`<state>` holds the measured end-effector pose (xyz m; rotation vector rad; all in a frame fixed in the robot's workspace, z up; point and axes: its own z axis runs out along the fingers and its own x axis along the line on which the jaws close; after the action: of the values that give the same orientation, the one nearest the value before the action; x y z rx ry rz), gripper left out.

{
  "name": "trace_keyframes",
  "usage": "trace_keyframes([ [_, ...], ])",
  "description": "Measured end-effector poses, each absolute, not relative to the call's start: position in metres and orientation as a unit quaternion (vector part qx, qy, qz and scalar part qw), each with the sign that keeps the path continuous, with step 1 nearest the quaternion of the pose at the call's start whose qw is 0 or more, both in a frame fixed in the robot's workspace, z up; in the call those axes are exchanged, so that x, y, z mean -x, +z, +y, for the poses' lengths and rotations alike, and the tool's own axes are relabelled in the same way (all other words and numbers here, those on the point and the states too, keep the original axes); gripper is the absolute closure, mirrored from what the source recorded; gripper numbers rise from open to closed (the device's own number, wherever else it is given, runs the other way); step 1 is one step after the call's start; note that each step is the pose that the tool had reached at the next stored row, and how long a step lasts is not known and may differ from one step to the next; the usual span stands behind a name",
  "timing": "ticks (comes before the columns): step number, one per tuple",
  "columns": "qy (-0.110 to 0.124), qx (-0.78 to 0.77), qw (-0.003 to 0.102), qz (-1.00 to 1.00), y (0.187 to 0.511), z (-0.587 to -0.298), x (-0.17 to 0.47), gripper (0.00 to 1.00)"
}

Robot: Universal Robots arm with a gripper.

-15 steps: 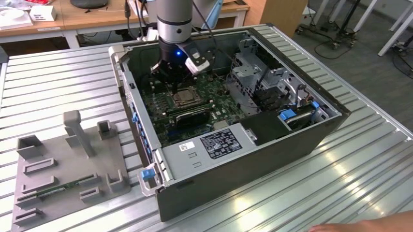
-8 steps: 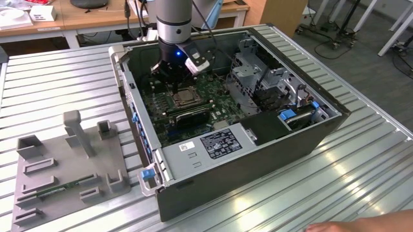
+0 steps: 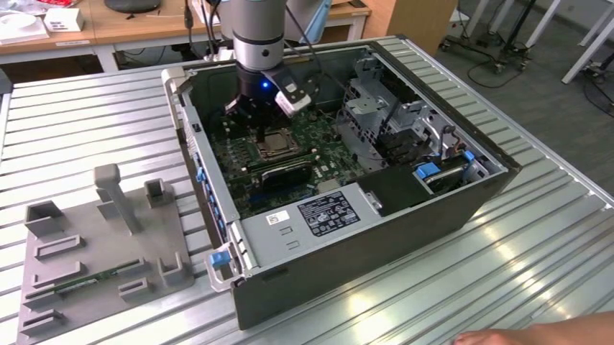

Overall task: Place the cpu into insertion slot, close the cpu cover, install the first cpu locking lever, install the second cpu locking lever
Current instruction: 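Close the cpu cover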

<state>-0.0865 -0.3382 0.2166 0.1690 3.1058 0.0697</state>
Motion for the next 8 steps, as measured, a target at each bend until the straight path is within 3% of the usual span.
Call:
trace_keyframes([
  [8, 0.021, -0.054, 0.015, 0.998, 0.2153, -0.3382, 0.0863, 0.90],
])
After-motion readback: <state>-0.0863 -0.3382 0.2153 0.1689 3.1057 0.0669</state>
